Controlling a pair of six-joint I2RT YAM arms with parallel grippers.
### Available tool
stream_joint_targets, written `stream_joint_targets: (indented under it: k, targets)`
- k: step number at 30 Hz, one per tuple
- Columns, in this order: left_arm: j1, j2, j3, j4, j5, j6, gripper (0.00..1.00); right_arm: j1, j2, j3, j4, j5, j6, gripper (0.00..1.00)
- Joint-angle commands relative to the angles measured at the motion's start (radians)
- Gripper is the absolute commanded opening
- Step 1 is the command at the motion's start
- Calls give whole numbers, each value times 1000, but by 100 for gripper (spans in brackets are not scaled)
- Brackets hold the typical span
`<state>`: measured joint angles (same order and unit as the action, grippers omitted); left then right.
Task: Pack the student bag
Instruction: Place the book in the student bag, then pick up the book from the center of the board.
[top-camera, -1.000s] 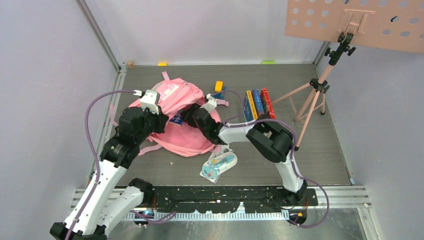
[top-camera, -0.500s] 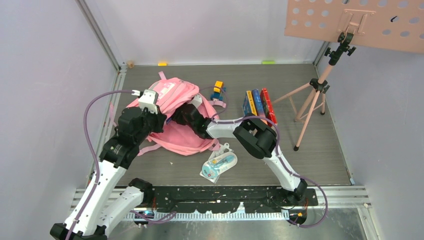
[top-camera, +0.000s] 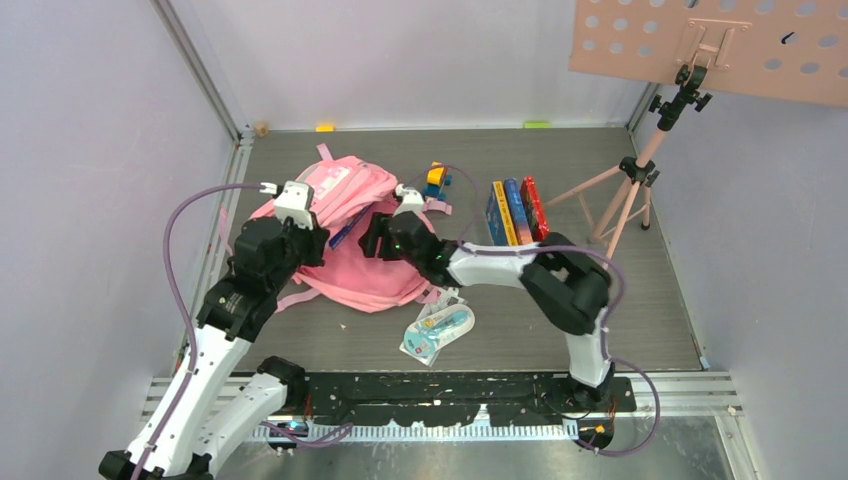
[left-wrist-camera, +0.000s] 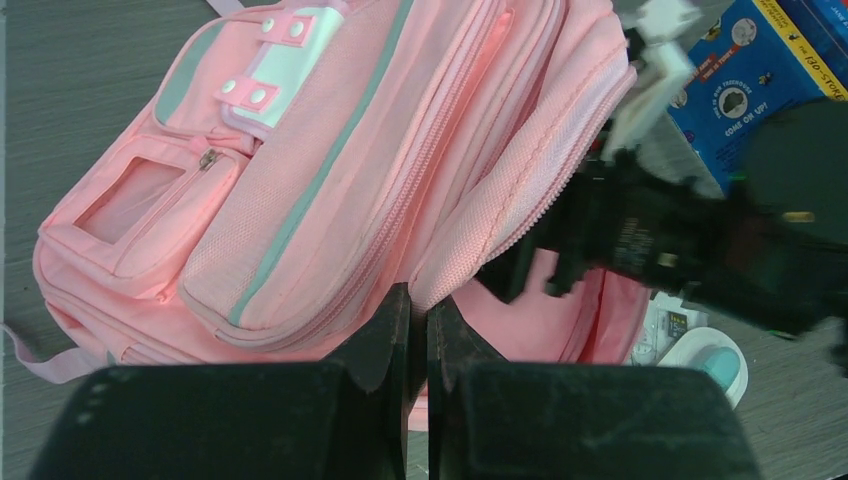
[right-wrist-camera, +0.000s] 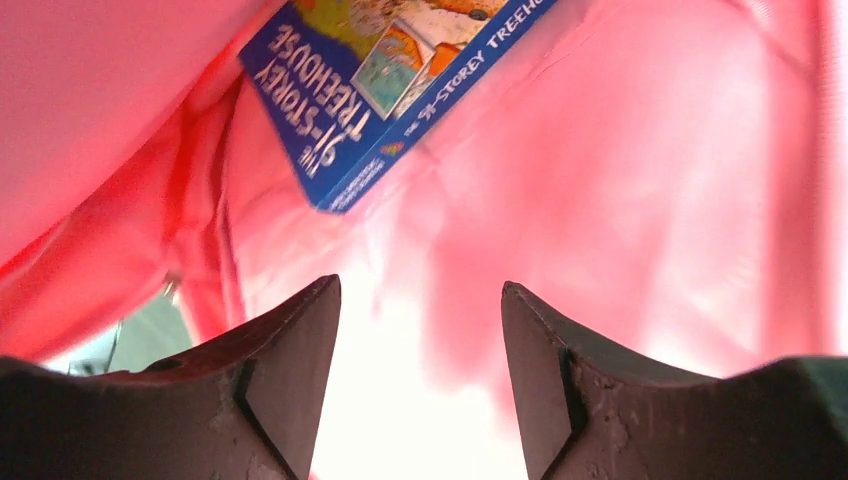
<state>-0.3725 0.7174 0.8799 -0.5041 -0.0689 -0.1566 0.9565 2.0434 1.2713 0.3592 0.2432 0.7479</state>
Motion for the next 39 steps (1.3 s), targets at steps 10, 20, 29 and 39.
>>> stream_joint_targets:
  k: [10,20,29,39]
  targets:
    - [2,-23,9,103,-58,6,0,-87,-621,-70,-903,86,-309,72]
    - [1,-7,8,104,-42,3,0,-268,-719,32,-1214,190,-382,71]
    - [1,-2,8,104,-40,3,0,-329,-684,44,-1207,86,-413,62]
    - [1,4,8,104,-35,4,0,-329,-603,57,-1177,109,-453,56]
